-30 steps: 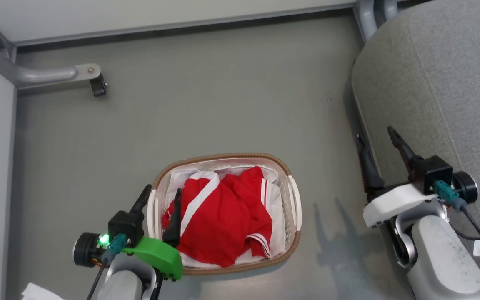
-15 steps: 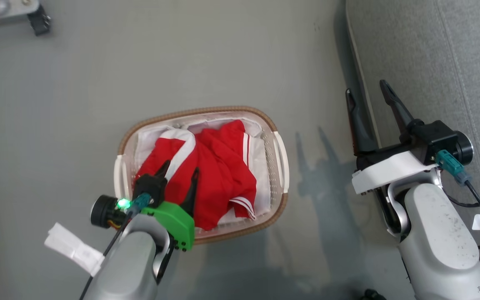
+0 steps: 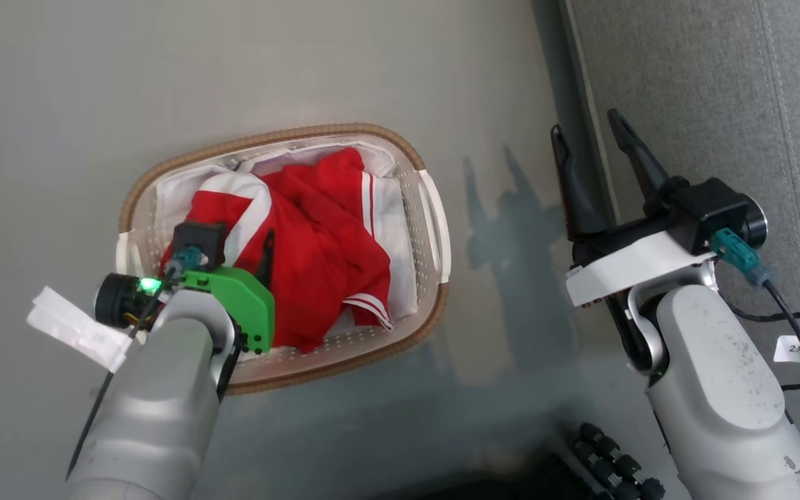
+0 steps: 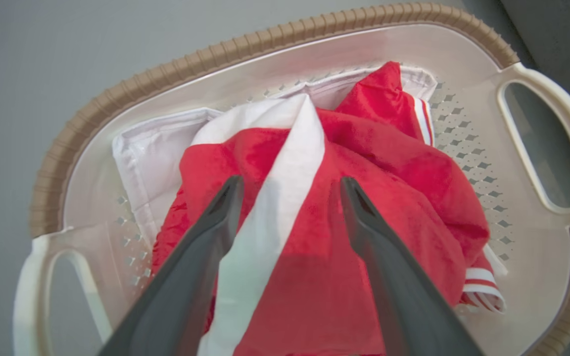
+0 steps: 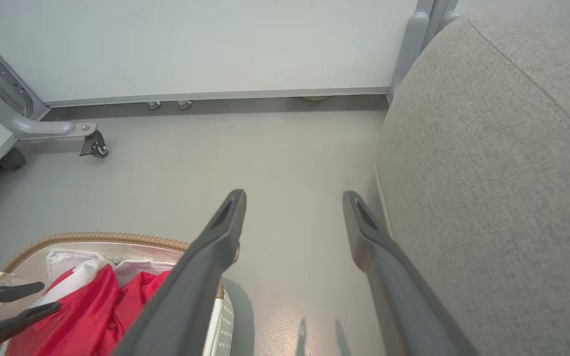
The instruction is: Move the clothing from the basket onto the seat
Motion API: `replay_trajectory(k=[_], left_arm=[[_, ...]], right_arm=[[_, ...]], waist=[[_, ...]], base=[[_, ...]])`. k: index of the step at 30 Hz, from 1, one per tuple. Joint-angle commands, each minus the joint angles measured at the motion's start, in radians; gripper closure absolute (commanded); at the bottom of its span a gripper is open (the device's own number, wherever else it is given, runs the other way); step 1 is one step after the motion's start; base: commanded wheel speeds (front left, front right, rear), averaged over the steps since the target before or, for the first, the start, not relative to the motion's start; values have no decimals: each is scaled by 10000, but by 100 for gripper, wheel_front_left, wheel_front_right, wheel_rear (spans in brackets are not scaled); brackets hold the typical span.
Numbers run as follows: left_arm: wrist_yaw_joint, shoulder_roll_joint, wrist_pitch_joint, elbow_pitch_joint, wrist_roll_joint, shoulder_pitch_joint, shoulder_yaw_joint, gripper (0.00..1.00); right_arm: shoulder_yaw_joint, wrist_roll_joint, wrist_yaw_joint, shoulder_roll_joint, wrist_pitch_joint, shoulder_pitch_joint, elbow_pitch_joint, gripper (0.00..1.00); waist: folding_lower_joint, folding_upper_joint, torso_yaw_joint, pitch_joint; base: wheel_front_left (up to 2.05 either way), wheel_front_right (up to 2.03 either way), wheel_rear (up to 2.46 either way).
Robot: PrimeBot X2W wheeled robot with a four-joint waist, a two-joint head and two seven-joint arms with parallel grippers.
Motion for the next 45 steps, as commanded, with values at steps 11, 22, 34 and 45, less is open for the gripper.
replay_trajectory(k=[11,22,34,45], left_arm=[[27,-54,861,1094,-482,-1036,105,0],[-16,-81,2337,1259,-883,-917,25,100],[-28,-98,1471,1207,-1329,-224,-17,100],[-31,-177,399,535,-1796,982,-1102,100]], right_arm=[[576,509,-10,-34,-23,-220,82,0],[687,709,-10,-31,-22,-289,136,0],[904,1261,-10,-32,-22,-69,710,0],[794,1361,-10,-35,-22,704,1239,0]], waist=[[-1,0,-361,670],[-1,0,-429,806],[-1,0,-519,-157],[-1,0,-134,-2051]], base=[[0,0,0],[0,0,0],[0,0,0],[0,0,0]])
